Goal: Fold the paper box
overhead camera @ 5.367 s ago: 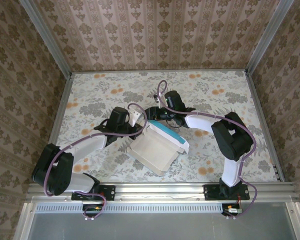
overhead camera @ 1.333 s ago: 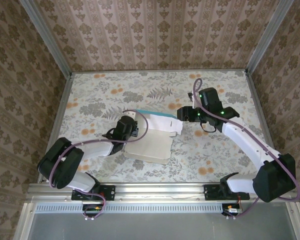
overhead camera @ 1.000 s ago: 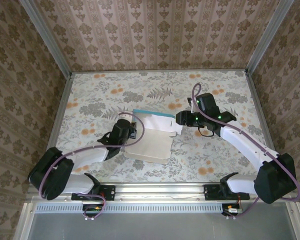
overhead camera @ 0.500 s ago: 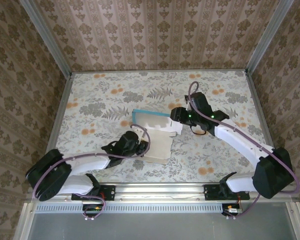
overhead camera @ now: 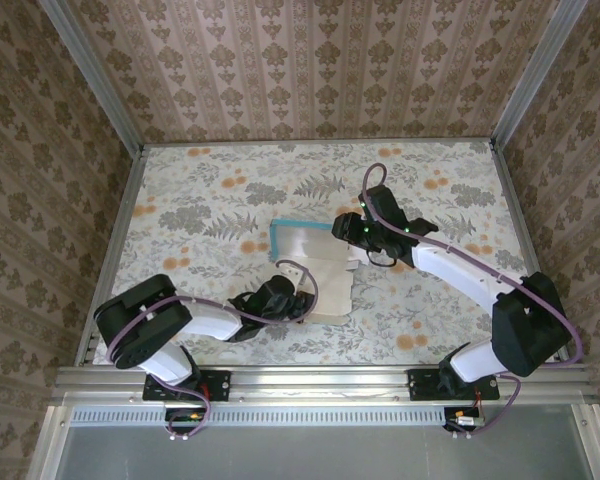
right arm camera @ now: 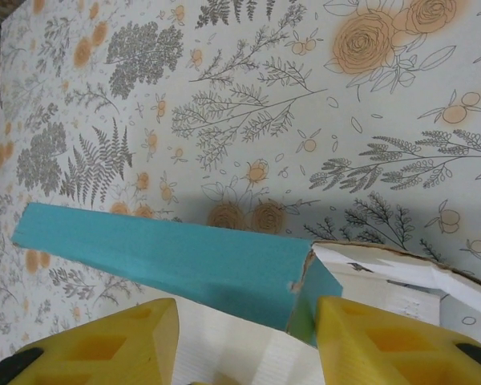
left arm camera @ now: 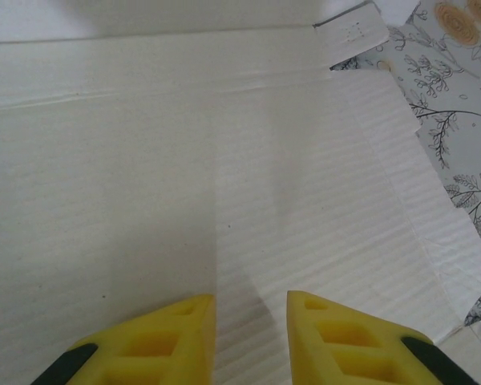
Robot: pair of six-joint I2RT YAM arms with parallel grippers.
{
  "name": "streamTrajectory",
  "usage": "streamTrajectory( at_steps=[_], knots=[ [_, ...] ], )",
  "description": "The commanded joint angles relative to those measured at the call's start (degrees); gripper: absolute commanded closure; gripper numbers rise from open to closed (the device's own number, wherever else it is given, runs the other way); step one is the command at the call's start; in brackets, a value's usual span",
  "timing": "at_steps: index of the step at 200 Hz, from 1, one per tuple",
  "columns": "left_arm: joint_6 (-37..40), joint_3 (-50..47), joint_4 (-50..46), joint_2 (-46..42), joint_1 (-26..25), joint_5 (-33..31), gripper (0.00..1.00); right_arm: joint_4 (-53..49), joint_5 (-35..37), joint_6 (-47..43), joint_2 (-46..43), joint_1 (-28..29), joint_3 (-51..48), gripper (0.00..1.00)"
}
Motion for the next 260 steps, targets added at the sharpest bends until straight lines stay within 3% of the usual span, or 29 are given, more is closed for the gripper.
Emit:
streamTrajectory(
  at_steps=[1, 56, 91, 119, 138, 170, 195, 215, 260],
  knots=[
    [-2.3, -0.5, 0.9, 2.0, -1.5, -1.4, 0.72, 3.9, 1.7, 2.5, 0.6, 0.4, -1.4, 0.53],
    [-3.7, -0.5, 2.7, 3.6, -2.6, -3.1, 0.73, 7.8, 3.7, 5.7, -2.7, 0.0, -5.5, 0.66],
    [-4.7, -0.4, 4.8, 4.6, -2.6, -3.6, 0.74, 12.4, 0.0, 6.1, -7.4, -2.1, -10.0, 0.61],
    [-5.1, -0.3, 6.6, 5.9, -2.6, -3.7, 0.75, 9.8, -5.7, -2.5, -11.8, -2.8, -11.2, 0.50],
    [-5.1, -0.4, 7.1, 6.1, -2.6, -3.9, 0.75, 4.7, -6.0, -8.7, -16.5, -3.9, -13.4, 0.48],
    [-4.0, -0.6, 6.9, 6.2, -2.6, -3.6, 0.75, -1.3, -8.3, -18.7, -21.0, -10.4, -15.7, 0.49],
    [-3.3, -0.6, 6.4, 6.2, -2.6, -3.1, 0.75, -4.8, -6.8, -24.7, -19.6, -13.2, -13.0, 0.50],
    [-2.9, -0.6, 6.2, 6.1, -2.7, -3.1, 0.75, -4.7, -9.7, -27.4, -15.1, -15.7, -10.5, 0.50],
    [-2.6, -0.6, 5.3, 5.5, -3.3, -3.8, 0.75, -3.9, -12.2, -32.5, -6.0, -16.1, -5.3, 0.50]
  ],
)
